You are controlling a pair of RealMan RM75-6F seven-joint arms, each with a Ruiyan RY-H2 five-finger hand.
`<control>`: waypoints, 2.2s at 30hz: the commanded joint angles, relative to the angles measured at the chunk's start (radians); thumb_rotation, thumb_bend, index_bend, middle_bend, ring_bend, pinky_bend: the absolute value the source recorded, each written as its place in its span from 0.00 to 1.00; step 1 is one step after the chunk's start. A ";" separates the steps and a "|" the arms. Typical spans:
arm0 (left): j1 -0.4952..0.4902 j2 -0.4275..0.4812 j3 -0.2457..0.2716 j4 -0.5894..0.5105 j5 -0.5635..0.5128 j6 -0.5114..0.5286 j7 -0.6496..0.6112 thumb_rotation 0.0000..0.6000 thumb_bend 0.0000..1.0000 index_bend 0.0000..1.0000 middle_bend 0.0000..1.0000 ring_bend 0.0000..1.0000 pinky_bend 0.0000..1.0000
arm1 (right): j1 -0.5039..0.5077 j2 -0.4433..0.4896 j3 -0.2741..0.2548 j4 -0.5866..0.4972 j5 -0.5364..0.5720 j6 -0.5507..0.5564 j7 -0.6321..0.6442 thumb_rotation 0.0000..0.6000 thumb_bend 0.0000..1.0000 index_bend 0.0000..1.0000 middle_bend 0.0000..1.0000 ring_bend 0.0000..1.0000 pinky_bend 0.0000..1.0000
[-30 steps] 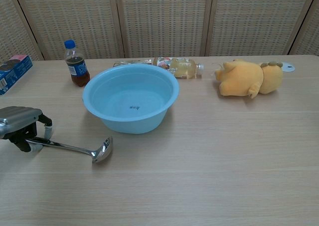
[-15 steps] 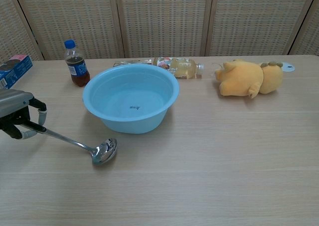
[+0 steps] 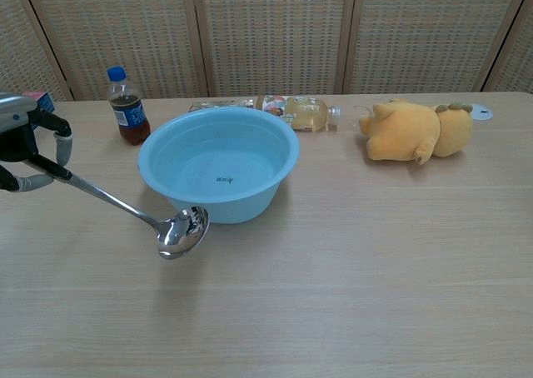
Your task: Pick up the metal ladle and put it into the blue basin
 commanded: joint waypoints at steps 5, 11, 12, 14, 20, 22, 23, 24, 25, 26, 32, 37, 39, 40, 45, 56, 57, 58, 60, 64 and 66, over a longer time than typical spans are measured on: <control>-0.067 0.079 -0.097 -0.109 -0.106 -0.016 0.118 1.00 0.57 0.81 1.00 0.98 1.00 | 0.003 -0.001 0.004 0.003 0.014 -0.010 -0.002 1.00 0.00 0.00 0.00 0.00 0.00; -0.148 0.096 -0.166 -0.112 -0.243 -0.080 0.186 1.00 0.57 0.82 1.00 0.98 1.00 | 0.007 -0.002 0.011 0.008 0.032 -0.019 -0.003 1.00 0.00 0.00 0.00 0.00 0.00; -0.159 0.097 -0.174 -0.109 -0.262 -0.088 0.195 1.00 0.57 0.82 1.00 0.98 1.00 | 0.007 -0.002 0.012 0.008 0.034 -0.020 -0.001 1.00 0.00 0.00 0.00 0.00 0.00; -0.191 0.096 -0.193 -0.095 -0.313 -0.110 0.219 1.00 0.58 0.82 1.00 0.98 1.00 | 0.008 -0.001 0.016 0.011 0.041 -0.022 0.007 1.00 0.00 0.00 0.00 0.00 0.00; -0.292 0.075 -0.225 -0.021 -0.468 -0.169 0.310 1.00 0.58 0.82 1.00 0.98 1.00 | 0.016 -0.002 0.027 0.023 0.068 -0.040 0.016 1.00 0.00 0.00 0.00 0.00 0.00; -0.328 0.060 -0.228 0.007 -0.535 -0.179 0.352 1.00 0.58 0.82 1.00 0.98 1.00 | 0.020 -0.001 0.031 0.031 0.082 -0.054 0.028 1.00 0.00 0.00 0.00 0.00 0.00; -0.343 0.054 -0.228 0.019 -0.558 -0.182 0.369 1.00 0.58 0.82 1.00 0.98 1.00 | 0.021 0.001 0.033 0.033 0.088 -0.060 0.035 1.00 0.00 0.00 0.00 0.00 0.00; -0.363 0.045 -0.225 0.037 -0.589 -0.186 0.394 1.00 0.58 0.82 1.00 0.98 1.00 | 0.023 0.003 0.036 0.037 0.095 -0.066 0.044 1.00 0.00 0.00 0.00 0.00 0.00; -0.377 0.038 -0.222 0.051 -0.609 -0.190 0.411 1.00 0.58 0.82 1.00 0.98 1.00 | 0.024 0.005 0.038 0.040 0.100 -0.069 0.048 1.00 0.00 0.00 0.00 0.00 0.00; -0.396 0.028 -0.217 0.070 -0.636 -0.195 0.433 1.00 0.58 0.82 1.00 0.98 1.00 | 0.025 0.007 0.040 0.042 0.104 -0.072 0.053 1.00 0.00 0.00 0.00 0.00 0.00; -0.491 -0.038 -0.175 0.197 -0.765 -0.215 0.539 1.00 0.58 0.82 1.00 0.98 1.00 | 0.024 0.015 0.051 0.047 0.117 -0.068 0.076 1.00 0.00 0.00 0.00 0.00 0.00; -0.550 -0.108 -0.150 0.296 -0.832 -0.246 0.579 1.00 0.58 0.82 1.00 0.98 1.00 | 0.022 0.019 0.059 0.050 0.134 -0.067 0.085 1.00 0.00 0.00 0.00 0.00 0.00; -0.570 -0.134 -0.137 0.326 -0.846 -0.253 0.592 1.00 0.58 0.82 1.00 0.98 1.00 | 0.022 0.019 0.062 0.052 0.141 -0.070 0.088 1.00 0.00 0.00 0.00 0.00 0.00; -0.581 -0.150 -0.130 0.341 -0.851 -0.255 0.598 1.00 0.58 0.82 1.00 0.98 1.00 | 0.023 0.019 0.063 0.055 0.147 -0.074 0.090 1.00 0.00 0.00 0.00 0.00 0.00; -0.628 -0.198 -0.091 0.381 -0.854 -0.237 0.661 1.00 0.58 0.82 1.00 0.98 1.00 | 0.024 0.022 0.069 0.061 0.163 -0.084 0.101 1.00 0.00 0.00 0.00 0.00 0.00; -0.698 -0.281 -0.043 0.417 -0.916 -0.193 0.782 1.00 0.58 0.82 1.00 0.98 1.00 | 0.023 0.034 0.074 0.066 0.175 -0.095 0.137 1.00 0.00 0.00 0.00 0.00 0.00; -0.702 -0.285 -0.044 0.418 -0.920 -0.191 0.785 1.00 0.58 0.82 1.00 0.98 1.00 | 0.023 0.035 0.074 0.066 0.176 -0.095 0.139 1.00 0.00 0.00 0.00 0.00 0.00; -0.706 -0.289 -0.043 0.419 -0.923 -0.189 0.790 1.00 0.58 0.82 1.00 0.98 1.00 | 0.023 0.035 0.075 0.067 0.176 -0.095 0.140 1.00 0.00 0.00 0.00 0.00 0.00; -0.718 -0.298 -0.039 0.423 -0.931 -0.185 0.808 1.00 0.58 0.82 1.00 0.98 1.00 | 0.022 0.037 0.076 0.068 0.178 -0.095 0.146 1.00 0.00 0.00 0.00 0.00 0.00; -0.738 -0.315 -0.033 0.423 -0.953 -0.174 0.846 1.00 0.58 0.83 1.00 0.98 1.00 | 0.021 0.039 0.079 0.071 0.182 -0.096 0.155 1.00 0.00 0.00 0.00 0.00 0.00; -0.748 -0.324 -0.030 0.421 -0.966 -0.167 0.866 1.00 0.58 0.83 1.00 0.98 1.00 | 0.021 0.040 0.079 0.073 0.184 -0.098 0.161 1.00 0.00 0.00 0.00 0.00 0.00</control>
